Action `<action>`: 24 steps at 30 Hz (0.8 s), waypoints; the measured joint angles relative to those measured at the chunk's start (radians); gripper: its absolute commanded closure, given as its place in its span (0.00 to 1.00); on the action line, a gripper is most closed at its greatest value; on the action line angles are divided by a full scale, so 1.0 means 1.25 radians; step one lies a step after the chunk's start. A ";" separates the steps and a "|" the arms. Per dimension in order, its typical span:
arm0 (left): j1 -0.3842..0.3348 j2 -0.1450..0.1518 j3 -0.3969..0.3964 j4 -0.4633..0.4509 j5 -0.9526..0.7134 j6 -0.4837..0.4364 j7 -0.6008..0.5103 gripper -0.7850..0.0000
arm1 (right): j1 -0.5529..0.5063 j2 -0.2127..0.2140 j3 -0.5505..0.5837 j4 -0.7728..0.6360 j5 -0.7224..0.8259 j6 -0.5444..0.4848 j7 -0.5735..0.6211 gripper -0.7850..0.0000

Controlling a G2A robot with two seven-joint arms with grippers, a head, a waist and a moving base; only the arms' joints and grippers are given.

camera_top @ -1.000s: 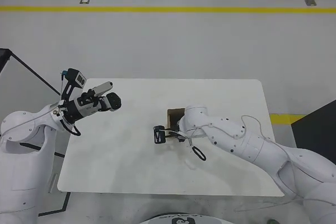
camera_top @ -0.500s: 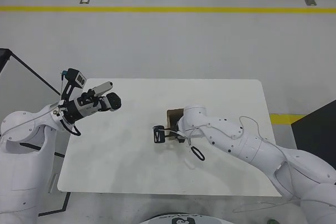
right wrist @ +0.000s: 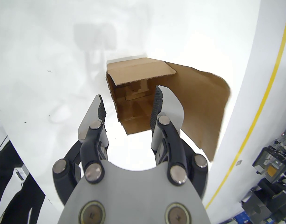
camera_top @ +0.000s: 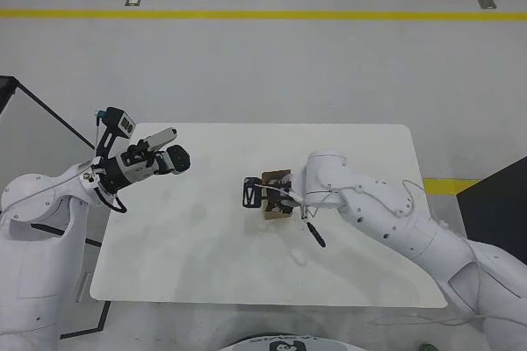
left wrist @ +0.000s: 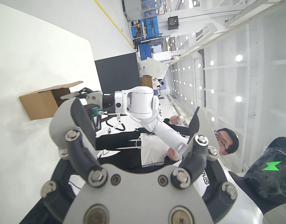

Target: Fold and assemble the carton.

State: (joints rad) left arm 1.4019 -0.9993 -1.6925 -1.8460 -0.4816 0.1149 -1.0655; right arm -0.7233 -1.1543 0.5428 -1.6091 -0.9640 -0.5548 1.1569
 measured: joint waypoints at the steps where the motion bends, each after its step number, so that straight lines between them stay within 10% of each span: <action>1: 0.000 0.000 0.000 0.000 0.000 0.000 0.000 0.00 | -0.012 0.009 0.021 -0.014 0.007 0.001 -0.004 0.34; 5: 0.000 0.000 0.000 0.000 0.000 0.000 0.000 0.00 | -0.076 0.045 0.120 -0.064 0.047 0.004 -0.037 0.00; 24: 0.000 0.000 0.000 0.000 0.000 0.000 0.000 0.00 | -0.163 0.073 0.261 -0.029 0.251 0.027 -0.148 0.00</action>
State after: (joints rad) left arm 1.4019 -0.9993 -1.6925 -1.8460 -0.4816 0.1149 -1.0655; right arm -0.9264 -1.0632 0.8696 -1.6459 -0.6504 -0.5215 0.9719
